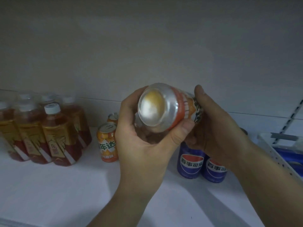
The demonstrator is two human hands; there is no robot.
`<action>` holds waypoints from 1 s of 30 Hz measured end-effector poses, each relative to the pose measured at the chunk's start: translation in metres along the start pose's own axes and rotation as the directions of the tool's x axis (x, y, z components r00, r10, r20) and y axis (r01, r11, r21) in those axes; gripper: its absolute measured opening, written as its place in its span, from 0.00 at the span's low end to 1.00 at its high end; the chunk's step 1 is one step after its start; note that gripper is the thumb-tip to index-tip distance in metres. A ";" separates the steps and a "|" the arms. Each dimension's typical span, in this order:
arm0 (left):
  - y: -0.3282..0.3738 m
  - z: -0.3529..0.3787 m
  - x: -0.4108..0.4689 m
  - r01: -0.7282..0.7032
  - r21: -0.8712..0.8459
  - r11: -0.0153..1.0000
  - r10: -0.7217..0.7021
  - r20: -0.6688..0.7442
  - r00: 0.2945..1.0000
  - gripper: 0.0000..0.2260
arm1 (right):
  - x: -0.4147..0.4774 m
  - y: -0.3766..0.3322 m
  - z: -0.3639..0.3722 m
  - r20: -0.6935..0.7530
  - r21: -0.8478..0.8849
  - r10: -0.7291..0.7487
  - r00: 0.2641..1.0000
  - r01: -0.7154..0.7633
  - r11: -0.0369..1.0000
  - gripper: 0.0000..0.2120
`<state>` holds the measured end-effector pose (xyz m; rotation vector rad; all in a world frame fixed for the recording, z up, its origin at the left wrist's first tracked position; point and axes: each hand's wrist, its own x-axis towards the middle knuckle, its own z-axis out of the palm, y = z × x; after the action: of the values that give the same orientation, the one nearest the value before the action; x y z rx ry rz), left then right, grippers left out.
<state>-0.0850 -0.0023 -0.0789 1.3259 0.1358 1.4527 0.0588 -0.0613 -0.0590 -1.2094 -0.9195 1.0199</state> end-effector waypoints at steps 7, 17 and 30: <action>-0.007 -0.011 -0.002 0.192 0.074 0.979 -0.194 0.026 0.981 0.30 | -0.017 -0.028 0.008 -0.265 -0.426 -0.365 0.892 0.232 0.874 0.25; -0.020 -0.025 0.002 0.131 0.324 0.937 -0.103 -0.103 0.989 0.29 | 0.015 -0.095 0.023 0.137 -0.862 -0.323 0.937 0.273 0.427 0.13; -0.026 -0.093 0.034 0.025 0.690 0.724 0.030 -0.067 0.997 0.20 | 0.104 -0.131 0.061 0.289 -0.957 -0.252 0.924 0.286 -0.048 0.19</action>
<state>-0.1311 0.0839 -0.1091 1.8652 0.7988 1.5117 0.0477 0.0477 0.0809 -2.0358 -2.0037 -0.2476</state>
